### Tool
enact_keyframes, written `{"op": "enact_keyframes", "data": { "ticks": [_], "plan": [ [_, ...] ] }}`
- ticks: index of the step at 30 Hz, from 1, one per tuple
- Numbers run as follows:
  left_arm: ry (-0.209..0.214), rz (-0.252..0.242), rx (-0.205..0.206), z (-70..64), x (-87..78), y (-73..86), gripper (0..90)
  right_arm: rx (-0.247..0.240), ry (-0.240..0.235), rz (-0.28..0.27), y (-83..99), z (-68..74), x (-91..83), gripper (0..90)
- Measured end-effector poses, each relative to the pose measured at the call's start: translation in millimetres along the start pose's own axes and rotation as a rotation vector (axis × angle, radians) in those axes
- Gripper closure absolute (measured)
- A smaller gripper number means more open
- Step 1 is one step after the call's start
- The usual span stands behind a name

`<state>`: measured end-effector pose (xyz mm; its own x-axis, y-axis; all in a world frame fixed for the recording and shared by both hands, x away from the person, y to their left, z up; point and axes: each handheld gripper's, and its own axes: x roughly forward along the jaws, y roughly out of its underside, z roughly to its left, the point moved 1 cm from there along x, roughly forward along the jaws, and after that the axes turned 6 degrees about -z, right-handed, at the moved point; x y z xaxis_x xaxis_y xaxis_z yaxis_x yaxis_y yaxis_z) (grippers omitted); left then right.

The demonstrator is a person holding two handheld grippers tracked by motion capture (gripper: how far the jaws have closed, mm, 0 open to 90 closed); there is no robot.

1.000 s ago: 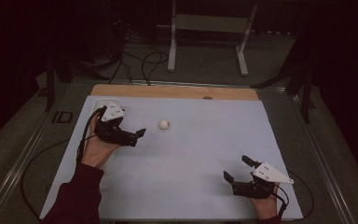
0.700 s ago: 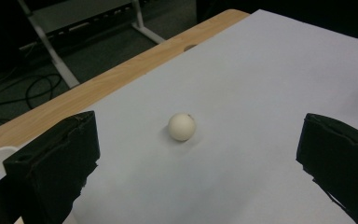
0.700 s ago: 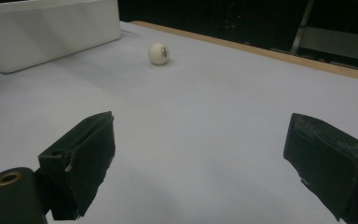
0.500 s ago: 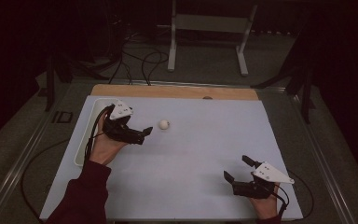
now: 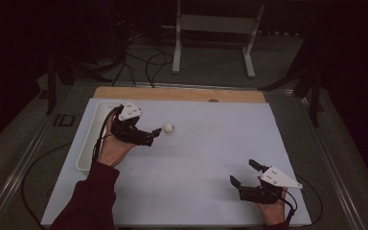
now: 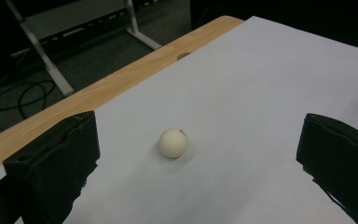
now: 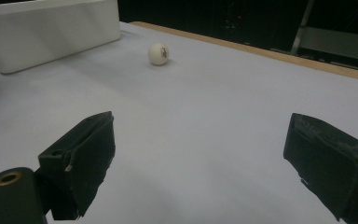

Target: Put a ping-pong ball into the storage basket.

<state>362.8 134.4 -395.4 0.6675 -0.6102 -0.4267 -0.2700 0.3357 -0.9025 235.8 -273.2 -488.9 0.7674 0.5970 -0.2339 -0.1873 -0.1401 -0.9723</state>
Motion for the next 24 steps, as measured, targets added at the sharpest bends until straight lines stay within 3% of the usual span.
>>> {"op": "enact_keyframes", "data": {
  "ticks": [15,24],
  "plan": [
    [0.016,-0.023,-0.024,2.1,11.1,-3.1,0.0,0.001,0.000,0.000,-0.2,0.1,-0.3,8.6],
    [0.015,-0.007,-0.021,2.2,22.3,-2.3,0.0,0.002,0.000,-0.002,-0.4,-0.1,-0.7,8.6]
  ]
}}
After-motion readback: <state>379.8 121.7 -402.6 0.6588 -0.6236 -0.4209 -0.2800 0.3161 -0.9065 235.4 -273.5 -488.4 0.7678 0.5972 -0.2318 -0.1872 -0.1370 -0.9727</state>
